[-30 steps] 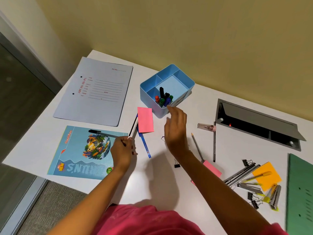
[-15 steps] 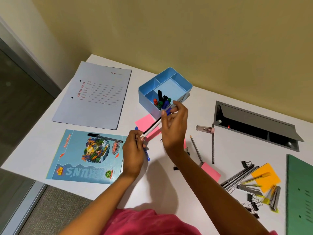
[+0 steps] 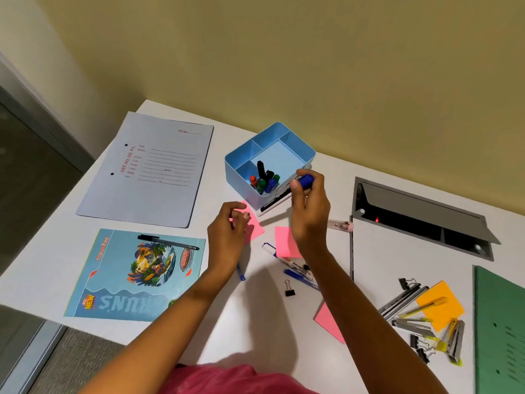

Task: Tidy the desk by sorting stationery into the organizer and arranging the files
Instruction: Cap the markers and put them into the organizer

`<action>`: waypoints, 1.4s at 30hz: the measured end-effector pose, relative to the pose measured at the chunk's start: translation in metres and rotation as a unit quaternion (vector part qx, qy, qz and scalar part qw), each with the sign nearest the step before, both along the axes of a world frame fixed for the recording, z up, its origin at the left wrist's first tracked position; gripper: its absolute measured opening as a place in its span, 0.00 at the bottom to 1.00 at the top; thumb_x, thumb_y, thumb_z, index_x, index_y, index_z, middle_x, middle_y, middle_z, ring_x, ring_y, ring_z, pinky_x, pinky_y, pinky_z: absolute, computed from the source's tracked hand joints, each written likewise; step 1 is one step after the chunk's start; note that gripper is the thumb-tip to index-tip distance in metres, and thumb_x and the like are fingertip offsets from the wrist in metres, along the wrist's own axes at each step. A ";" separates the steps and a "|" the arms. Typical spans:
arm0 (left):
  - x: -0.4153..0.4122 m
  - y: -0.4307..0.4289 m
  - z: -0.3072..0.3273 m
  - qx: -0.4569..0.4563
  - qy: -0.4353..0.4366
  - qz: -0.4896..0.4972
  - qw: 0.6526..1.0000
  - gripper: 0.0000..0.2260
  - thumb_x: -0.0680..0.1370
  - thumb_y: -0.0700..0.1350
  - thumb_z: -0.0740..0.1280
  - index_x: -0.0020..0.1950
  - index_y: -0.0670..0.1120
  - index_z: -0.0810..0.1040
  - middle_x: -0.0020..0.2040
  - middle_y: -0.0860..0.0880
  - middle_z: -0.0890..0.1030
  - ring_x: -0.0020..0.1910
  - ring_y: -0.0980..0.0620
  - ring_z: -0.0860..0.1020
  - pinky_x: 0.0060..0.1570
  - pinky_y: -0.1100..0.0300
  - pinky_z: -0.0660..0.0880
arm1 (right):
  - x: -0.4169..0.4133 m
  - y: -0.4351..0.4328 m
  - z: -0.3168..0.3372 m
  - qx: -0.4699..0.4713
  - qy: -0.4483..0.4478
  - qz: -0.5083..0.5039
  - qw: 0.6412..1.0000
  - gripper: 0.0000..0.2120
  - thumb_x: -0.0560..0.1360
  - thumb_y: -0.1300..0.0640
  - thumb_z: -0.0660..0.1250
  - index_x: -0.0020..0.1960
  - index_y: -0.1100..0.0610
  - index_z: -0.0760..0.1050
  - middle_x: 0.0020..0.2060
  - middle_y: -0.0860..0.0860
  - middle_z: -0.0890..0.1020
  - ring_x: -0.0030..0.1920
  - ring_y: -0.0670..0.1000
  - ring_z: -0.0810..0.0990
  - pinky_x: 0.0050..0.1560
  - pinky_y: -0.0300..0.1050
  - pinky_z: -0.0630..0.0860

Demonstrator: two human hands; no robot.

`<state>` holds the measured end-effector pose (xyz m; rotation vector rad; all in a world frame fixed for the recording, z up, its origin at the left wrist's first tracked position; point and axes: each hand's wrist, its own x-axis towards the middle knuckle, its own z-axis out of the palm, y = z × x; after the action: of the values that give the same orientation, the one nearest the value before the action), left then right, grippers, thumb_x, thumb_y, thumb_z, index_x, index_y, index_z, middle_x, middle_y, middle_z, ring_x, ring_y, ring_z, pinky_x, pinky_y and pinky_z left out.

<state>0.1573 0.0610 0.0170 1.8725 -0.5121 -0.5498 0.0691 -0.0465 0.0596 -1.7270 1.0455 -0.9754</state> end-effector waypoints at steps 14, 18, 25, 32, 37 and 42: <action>0.011 -0.075 0.004 -0.002 -0.098 -0.042 0.994 0.20 0.75 0.41 0.71 0.66 0.44 0.75 0.60 0.45 0.80 0.58 0.49 0.79 0.61 0.59 0.74 | -0.014 -0.025 0.009 -0.150 -0.024 -0.107 0.982 0.09 0.80 0.60 0.59 0.59 0.61 0.71 0.46 0.56 0.77 0.41 0.55 0.78 0.41 0.41 0.76; 0.009 -0.077 0.009 0.046 -0.214 -0.072 0.973 0.22 0.75 0.44 0.71 0.68 0.43 0.72 0.62 0.43 0.78 0.59 0.45 0.77 0.57 0.56 0.75 | -0.012 -0.027 0.007 -0.165 -0.016 -0.107 0.980 0.10 0.80 0.59 0.59 0.59 0.62 0.71 0.45 0.58 0.78 0.41 0.56 0.78 0.41 0.42 0.76; 0.007 -0.084 0.009 0.107 -0.331 -0.094 0.933 0.18 0.73 0.41 0.72 0.61 0.41 0.76 0.59 0.39 0.76 0.48 0.39 0.80 0.39 0.51 0.80 | -0.013 -0.030 0.003 -0.163 -0.016 -0.109 0.980 0.11 0.80 0.58 0.59 0.59 0.62 0.71 0.46 0.58 0.78 0.41 0.57 0.79 0.41 0.47 0.78; 0.016 -0.092 0.009 0.126 -0.365 -0.128 0.914 0.13 0.76 0.44 0.69 0.60 0.45 0.78 0.57 0.45 0.76 0.48 0.44 0.79 0.37 0.54 0.79 | -0.006 -0.036 0.006 -0.139 -0.044 -0.107 0.983 0.10 0.81 0.59 0.57 0.59 0.61 0.71 0.49 0.55 0.78 0.44 0.58 0.79 0.44 0.53 0.78; 0.022 -0.083 0.004 0.078 -0.335 -0.131 0.930 0.11 0.75 0.42 0.70 0.57 0.43 0.79 0.58 0.45 0.76 0.53 0.44 0.77 0.43 0.54 0.77 | 0.004 -0.041 0.006 -0.092 -0.020 -0.073 0.993 0.10 0.81 0.57 0.57 0.59 0.58 0.71 0.51 0.52 0.77 0.45 0.57 0.79 0.48 0.50 0.78; 0.023 -0.072 -0.001 0.036 -0.296 -0.122 0.947 0.14 0.76 0.40 0.68 0.60 0.46 0.75 0.61 0.47 0.77 0.57 0.45 0.75 0.53 0.53 0.76 | 0.014 -0.043 0.006 -0.079 0.027 -0.013 0.996 0.10 0.81 0.60 0.58 0.59 0.61 0.72 0.53 0.53 0.77 0.48 0.47 0.75 0.47 0.24 0.67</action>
<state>0.1799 -0.0114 0.0163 2.0497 -1.1429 -0.1491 0.0828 -0.0899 0.0659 -1.8822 1.0506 -1.0579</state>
